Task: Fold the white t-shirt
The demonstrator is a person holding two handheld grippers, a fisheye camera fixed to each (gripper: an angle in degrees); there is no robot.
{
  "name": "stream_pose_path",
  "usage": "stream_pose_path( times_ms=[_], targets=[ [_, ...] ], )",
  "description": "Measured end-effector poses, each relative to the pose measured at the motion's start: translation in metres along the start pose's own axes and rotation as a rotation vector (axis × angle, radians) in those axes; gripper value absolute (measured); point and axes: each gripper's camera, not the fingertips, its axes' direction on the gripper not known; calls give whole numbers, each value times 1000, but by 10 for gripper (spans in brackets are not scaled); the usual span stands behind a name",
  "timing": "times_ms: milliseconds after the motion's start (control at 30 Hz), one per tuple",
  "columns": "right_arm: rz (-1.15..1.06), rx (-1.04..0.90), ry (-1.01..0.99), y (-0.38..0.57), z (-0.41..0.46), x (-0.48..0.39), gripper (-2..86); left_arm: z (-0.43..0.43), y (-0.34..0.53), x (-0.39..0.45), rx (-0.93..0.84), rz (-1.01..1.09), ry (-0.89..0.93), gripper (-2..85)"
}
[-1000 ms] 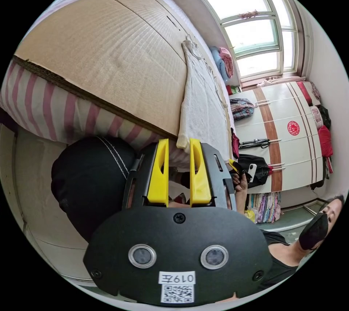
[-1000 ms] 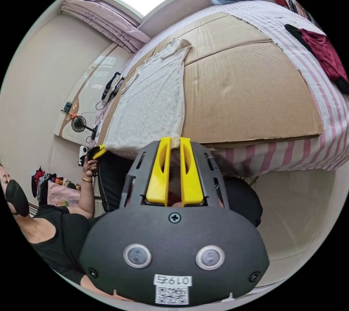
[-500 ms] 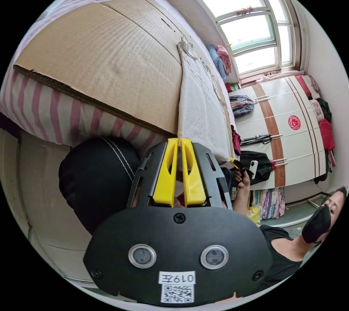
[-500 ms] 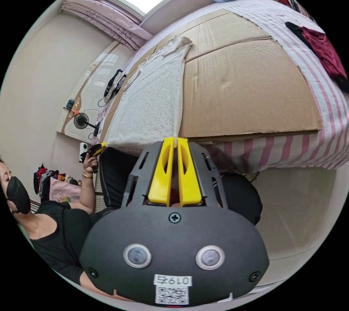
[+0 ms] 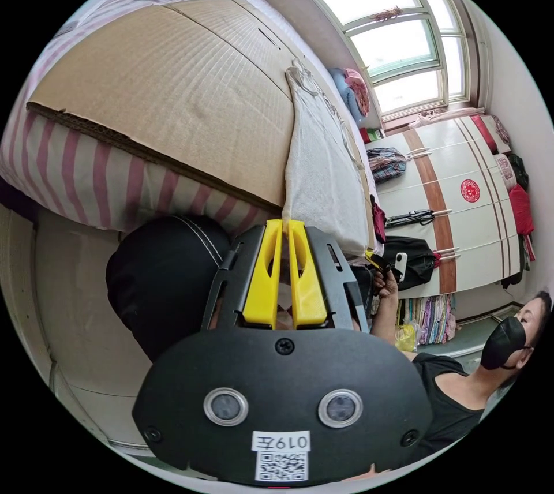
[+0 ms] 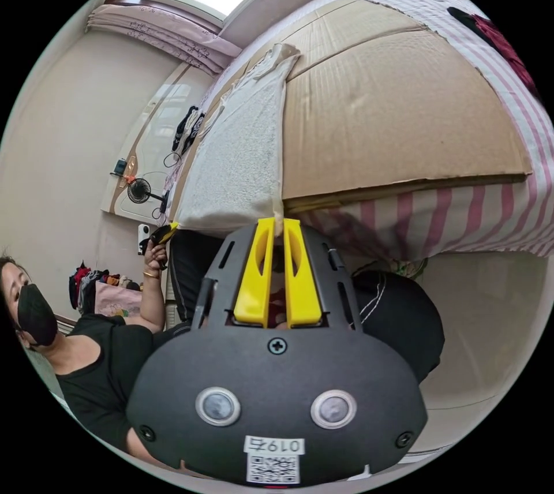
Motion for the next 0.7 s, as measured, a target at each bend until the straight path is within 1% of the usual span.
stream_pose_path(
  times_ms=[200, 467, 700],
  targets=[
    [-56, -13, -45, -23, -13, 5, 72, 11, 2, 2, -2, 1, 4, 13],
    [-119, -200, -175, -73, -2, 25, 94, 22, 3, 8, -10, 8, 5, 14],
    [-168, -282, -125, -97, -3, 26, 91, 29, 6, 14, -17, 21, -1, 15]
  ],
)
